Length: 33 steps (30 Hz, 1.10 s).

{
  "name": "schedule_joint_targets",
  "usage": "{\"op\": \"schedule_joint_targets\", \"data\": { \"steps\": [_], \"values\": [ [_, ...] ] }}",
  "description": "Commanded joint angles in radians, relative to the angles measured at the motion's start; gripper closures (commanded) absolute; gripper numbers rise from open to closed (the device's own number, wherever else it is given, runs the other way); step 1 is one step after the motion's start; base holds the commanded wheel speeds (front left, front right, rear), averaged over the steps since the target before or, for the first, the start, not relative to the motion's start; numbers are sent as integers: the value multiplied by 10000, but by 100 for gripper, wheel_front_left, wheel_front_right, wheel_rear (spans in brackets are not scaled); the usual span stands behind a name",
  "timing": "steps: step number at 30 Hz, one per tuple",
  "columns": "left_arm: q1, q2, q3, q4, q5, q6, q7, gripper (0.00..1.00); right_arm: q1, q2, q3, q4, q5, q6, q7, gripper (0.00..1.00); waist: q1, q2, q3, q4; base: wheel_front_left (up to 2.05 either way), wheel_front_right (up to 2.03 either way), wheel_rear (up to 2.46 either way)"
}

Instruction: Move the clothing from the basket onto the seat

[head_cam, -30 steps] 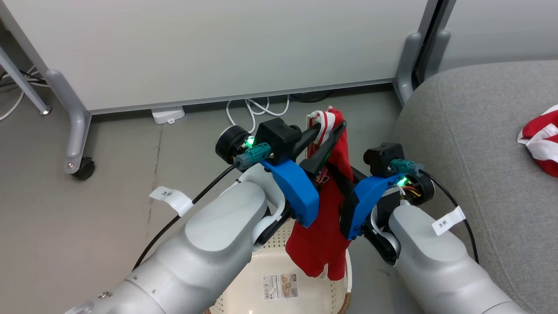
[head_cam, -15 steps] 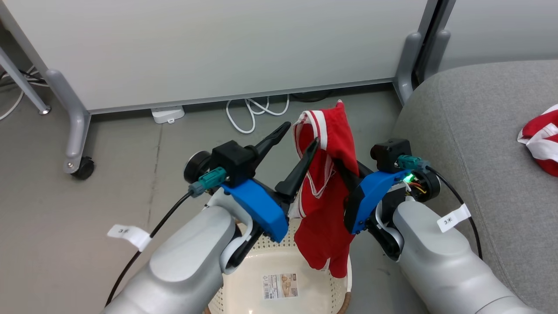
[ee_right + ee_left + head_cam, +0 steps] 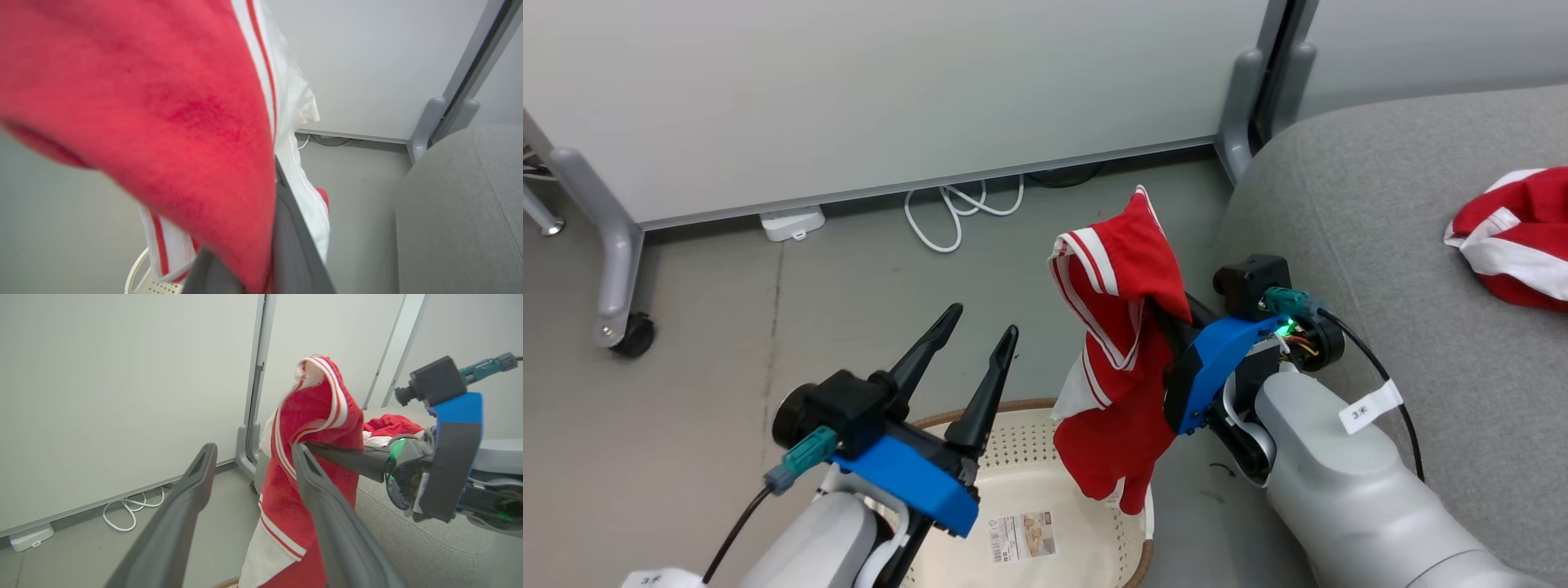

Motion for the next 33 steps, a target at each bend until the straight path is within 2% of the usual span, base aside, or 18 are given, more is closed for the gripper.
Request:
{"op": "schedule_joint_targets", "data": {
  "steps": [1,9,14,33],
  "values": [
    [279,97,227,-208,152,-21,-25,0,-199,-8,7,-37,-50,5,-42,100,0,0,28,-212,0,0,0],
    [1797,124,1785,-1190,988,-30,-25,0,-136,-11,-34,-272,-65,5,-112,100,0,0,77,-1186,0,0,0],
    [2253,27,2332,-1449,1378,-66,-25,0,-19,-7,-133,-352,-143,5,-161,100,0,0,139,-1850,0,0,0],
    [2359,239,2696,-1662,1919,-110,-25,0,502,-5,-1010,-880,-438,5,-251,100,0,0,614,-4237,0,0,0]
  ]
}}
